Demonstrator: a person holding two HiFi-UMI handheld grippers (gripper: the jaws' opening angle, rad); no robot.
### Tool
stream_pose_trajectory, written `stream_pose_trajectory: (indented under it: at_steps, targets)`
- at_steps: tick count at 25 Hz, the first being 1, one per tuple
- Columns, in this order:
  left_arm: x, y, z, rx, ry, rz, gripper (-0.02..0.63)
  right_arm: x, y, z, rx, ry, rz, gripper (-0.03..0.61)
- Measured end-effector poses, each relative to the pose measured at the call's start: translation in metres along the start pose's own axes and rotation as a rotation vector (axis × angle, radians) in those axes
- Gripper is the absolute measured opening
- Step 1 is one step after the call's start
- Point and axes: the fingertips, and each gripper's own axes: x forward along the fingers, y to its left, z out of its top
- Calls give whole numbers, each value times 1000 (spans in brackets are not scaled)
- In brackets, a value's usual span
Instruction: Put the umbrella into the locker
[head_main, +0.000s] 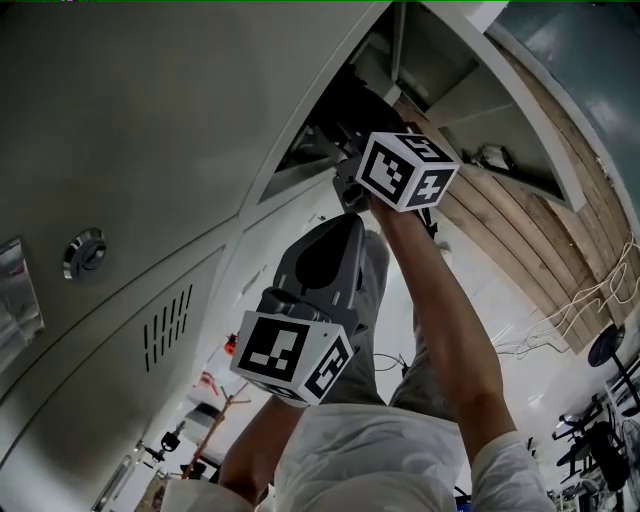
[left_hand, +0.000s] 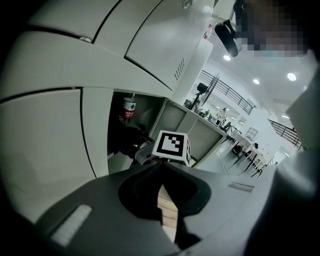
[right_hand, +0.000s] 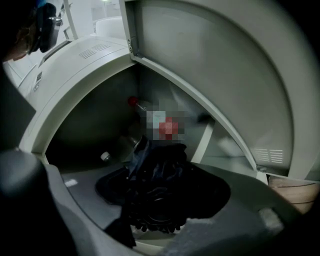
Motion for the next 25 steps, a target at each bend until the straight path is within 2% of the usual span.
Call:
stream_pose_trajectory:
  at_steps: [6, 10, 20, 25]
  targets:
    - [-5, 5, 1, -7, -11, 14, 18, -7, -11, -3, 52, 3, -47, 330]
    - [-9, 2, -2, -12, -16, 16, 18, -13, -10, -1, 58, -2, -45, 331]
    - [-11, -15, -6, -18, -31, -7, 18, -40, -5, -5, 15, 27, -15, 330]
    - [-14, -18, -5, -15, -36, -12, 18, -53, -3, -3, -5, 41, 1, 282]
